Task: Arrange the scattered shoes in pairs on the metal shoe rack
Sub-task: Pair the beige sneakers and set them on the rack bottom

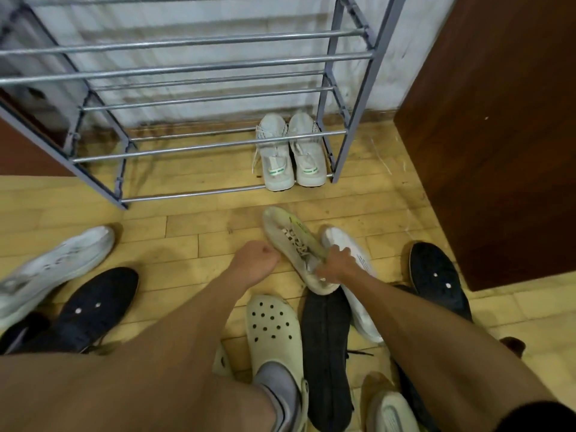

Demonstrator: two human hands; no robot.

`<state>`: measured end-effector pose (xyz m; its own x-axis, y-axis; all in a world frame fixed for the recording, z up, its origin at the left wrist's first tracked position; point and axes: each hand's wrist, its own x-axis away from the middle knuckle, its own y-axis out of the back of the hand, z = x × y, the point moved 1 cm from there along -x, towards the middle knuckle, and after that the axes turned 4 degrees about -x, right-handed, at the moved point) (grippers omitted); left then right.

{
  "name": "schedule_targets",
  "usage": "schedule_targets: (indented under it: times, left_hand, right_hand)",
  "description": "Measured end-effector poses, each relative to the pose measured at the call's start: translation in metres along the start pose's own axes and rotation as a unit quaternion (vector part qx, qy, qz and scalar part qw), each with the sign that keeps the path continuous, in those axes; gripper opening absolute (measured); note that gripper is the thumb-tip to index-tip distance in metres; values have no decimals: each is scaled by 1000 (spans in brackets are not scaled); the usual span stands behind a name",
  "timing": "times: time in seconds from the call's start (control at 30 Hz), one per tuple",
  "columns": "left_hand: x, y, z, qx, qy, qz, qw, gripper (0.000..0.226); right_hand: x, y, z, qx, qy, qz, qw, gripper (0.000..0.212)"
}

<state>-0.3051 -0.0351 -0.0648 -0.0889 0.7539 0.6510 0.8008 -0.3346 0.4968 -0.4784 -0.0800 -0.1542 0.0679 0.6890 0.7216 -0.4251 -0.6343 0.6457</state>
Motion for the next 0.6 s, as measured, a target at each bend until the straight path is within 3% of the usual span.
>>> schedule_targets:
  times: [0.13, 0.3, 0.47, 0.53, 0.6]
  left_hand:
    - [-5, -14, 12, 7, 35, 50, 998, 17]
    - [-18, -17, 15, 15, 64, 38, 997, 21]
    - [-7, -9, 2, 37, 59, 58, 996, 23]
    - [2, -4, -3, 85, 83, 69, 990, 42]
    - [14, 3, -13, 153, 87, 70, 982, 46]
  right_hand:
    - [-7, -3, -1, -23, -10, 1, 1000, 75]
    - [-7, 11, 3, -50, 13, 33, 998, 41]
    - [15, 47, 17, -224, 7, 107, 969, 20]
    - [32, 65, 23, -255, 49, 104, 960, 20]
    - [50, 83, 30, -271, 89, 103, 953, 31]
